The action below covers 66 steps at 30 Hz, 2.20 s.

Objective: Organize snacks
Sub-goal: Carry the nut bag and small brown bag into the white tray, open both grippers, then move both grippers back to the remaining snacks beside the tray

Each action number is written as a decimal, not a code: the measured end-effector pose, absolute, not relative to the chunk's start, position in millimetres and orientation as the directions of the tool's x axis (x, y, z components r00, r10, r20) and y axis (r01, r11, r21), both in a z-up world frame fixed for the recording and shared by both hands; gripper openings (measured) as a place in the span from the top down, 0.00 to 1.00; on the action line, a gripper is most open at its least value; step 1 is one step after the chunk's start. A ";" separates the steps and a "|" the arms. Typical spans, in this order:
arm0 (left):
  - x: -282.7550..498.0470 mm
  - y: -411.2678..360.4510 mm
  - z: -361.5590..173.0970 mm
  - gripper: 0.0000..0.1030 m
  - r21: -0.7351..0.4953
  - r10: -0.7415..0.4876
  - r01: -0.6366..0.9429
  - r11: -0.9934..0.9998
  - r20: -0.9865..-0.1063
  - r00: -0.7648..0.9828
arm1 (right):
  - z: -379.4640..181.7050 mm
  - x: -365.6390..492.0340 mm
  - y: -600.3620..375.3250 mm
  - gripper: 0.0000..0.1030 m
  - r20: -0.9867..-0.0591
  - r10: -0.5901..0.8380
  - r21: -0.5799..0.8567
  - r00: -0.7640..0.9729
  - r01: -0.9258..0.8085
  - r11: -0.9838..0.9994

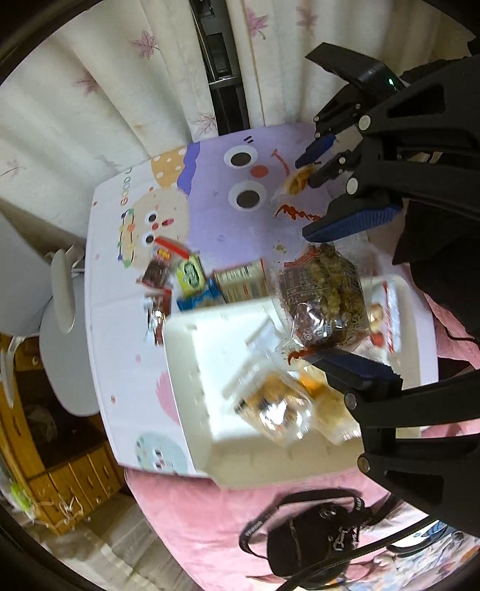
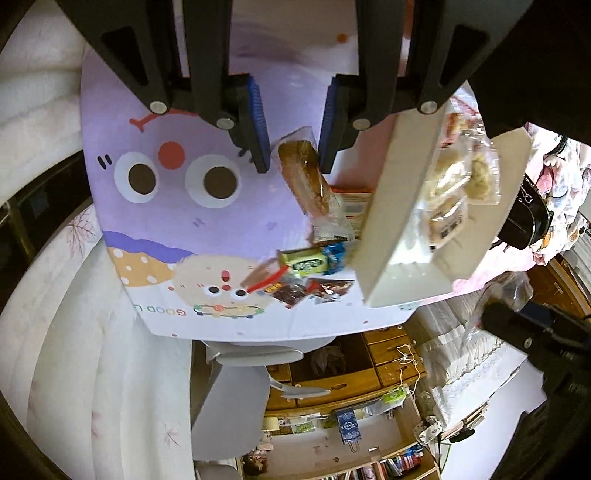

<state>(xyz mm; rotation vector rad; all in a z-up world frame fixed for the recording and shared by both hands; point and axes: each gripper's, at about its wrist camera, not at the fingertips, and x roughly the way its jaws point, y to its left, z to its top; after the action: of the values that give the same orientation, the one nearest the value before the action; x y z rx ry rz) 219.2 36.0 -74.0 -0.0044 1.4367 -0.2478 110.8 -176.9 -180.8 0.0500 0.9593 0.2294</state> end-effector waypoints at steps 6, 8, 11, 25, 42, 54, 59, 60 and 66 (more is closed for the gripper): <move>186.2 94.4 -58.6 0.45 -0.178 -0.198 0.125 0.976 -0.965 0.172 | -156.4 92.1 -141.6 0.74 -0.789 0.233 0.153 0.568 -0.185 0.971; 175.8 114.3 -57.1 0.45 -0.191 -0.210 0.112 0.975 -0.960 0.187 | -146.7 84.8 -126.3 0.74 -0.783 0.230 0.136 0.579 -0.202 0.970; 162.1 137.0 -57.4 0.45 -0.202 -0.219 0.099 0.974 -0.954 0.204 | -135.2 77.0 -105.5 0.74 -0.771 0.239 0.132 0.590 -0.219 0.967; 107.8 216.5 -78.0 0.44 -0.225 -0.260 0.147 0.963 -0.916 0.305 | -113.2 49.7 -12.6 0.73 -0.747 0.315 0.174 0.585 -0.285 0.943; 93.8 242.4 -86.3 0.24 -0.286 -0.325 0.159 0.945 -0.878 0.353 | -127.6 51.0 10.2 0.52 -0.798 0.259 0.177 0.545 -0.198 0.964; 102.6 218.8 -100.4 0.24 -0.264 -0.315 0.198 0.944 -0.900 0.300 | -151.8 54.3 -14.0 0.52 -0.848 0.235 0.214 0.474 -0.100 0.972; 113.6 200.4 -103.6 0.24 -0.263 -0.325 0.244 0.933 -0.907 0.267 | -162.2 56.9 -29.5 0.52 -0.863 0.232 0.231 0.449 -0.058 0.971; 115.8 197.4 -103.1 0.24 -0.260 -0.324 0.251 0.933 -0.908 0.264 | -163.8 58.4 -32.6 0.52 -0.865 0.231 0.234 0.444 -0.050 0.971; 139.7 172.7 -98.0 0.24 -0.245 -0.315 0.280 0.928 -0.918 0.240 | -176.4 72.7 -56.3 0.52 -0.879 0.228 0.256 0.420 0.012 0.967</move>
<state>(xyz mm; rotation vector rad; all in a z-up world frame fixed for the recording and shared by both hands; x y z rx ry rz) 139.7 172.7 -98.0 -0.0318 1.2644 -0.4074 72.7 -56.3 -176.4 0.2368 1.1326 0.1369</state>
